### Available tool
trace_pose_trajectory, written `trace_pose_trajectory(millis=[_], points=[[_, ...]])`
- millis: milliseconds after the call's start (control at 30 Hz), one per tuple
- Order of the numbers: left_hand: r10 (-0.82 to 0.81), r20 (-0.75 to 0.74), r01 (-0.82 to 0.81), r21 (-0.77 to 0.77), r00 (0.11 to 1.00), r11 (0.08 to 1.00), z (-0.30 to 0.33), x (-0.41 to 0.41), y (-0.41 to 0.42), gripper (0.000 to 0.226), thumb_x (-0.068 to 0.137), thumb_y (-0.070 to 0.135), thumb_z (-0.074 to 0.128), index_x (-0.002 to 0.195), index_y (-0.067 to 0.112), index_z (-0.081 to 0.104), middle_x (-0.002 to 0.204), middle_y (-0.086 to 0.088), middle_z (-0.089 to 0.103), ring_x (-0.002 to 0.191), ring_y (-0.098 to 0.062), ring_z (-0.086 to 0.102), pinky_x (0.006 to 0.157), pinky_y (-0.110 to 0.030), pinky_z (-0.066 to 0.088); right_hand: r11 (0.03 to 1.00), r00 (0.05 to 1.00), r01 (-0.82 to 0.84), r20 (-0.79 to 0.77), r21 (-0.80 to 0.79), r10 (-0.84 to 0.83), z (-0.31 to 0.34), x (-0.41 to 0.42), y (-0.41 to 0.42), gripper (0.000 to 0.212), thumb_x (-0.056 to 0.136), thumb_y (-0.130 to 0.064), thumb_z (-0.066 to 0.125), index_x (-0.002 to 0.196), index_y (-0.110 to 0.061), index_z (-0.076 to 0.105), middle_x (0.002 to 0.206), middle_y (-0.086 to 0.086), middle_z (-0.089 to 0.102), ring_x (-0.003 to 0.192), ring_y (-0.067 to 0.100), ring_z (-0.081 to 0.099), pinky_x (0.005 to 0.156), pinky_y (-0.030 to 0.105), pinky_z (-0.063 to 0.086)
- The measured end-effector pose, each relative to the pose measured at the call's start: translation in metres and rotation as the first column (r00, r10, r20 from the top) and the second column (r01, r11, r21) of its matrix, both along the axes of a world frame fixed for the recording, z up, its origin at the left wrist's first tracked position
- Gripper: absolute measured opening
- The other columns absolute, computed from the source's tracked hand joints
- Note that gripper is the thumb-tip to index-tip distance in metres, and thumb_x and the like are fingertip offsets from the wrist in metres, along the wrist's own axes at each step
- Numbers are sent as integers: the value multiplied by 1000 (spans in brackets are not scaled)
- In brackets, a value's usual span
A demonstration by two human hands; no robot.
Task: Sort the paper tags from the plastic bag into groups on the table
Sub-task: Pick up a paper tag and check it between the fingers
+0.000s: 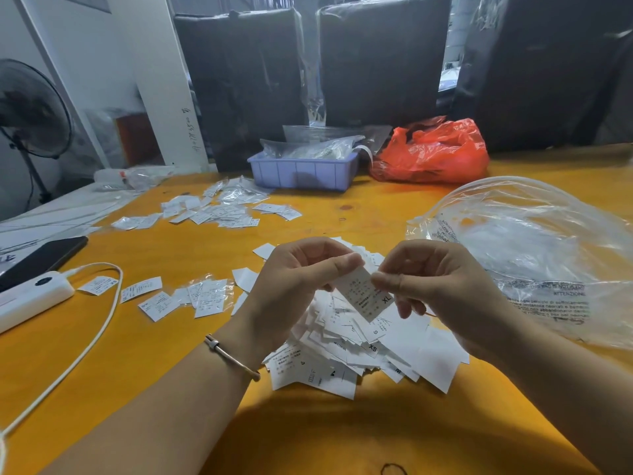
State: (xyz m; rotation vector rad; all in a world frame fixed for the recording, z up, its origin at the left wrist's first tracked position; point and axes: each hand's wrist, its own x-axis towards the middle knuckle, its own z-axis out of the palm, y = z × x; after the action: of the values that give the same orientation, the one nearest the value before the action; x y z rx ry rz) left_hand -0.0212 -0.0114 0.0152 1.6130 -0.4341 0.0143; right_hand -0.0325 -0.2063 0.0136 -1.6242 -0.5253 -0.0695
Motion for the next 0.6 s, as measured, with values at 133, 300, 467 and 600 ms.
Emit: trace_pose_trajectory(millis=[133,300,467,600], points=[[-5,61,-2,111,998,994,0,0,7,15,80,33,77,81,17,77,80,-6,72,72,-9,57,62,-17,45,1000,999,17,-27,-24,-18,-1,1,-2,22,72,-21,73,77,-1,66,61,17,65,44,15,49,42,17,34],[75,94,-86,119,993,989,1,4,10,9,85,20,71,78,16,74,73,1,71,67,-8,55,58,-17,43,998,999,39,-35,-39,-41,-3,3,-1,13,76,0,76,84,-6,67,70,7,71,46,14,52,44,17,37],[172,69,-180,132,983,975,15,9,21,7,88,10,70,83,7,73,66,1,69,55,-6,56,52,-14,43,993,994,100,-47,-56,-102,-3,3,-4,21,74,1,77,90,-9,68,74,7,73,46,13,54,43,16,38],[348,83,-357,226,934,906,36,19,49,7,89,15,72,82,14,75,66,1,72,53,-2,59,49,-13,45,989,990,128,-55,-80,-133,-3,2,-7,17,74,-2,77,86,-13,70,75,9,73,49,14,55,43,17,39]])
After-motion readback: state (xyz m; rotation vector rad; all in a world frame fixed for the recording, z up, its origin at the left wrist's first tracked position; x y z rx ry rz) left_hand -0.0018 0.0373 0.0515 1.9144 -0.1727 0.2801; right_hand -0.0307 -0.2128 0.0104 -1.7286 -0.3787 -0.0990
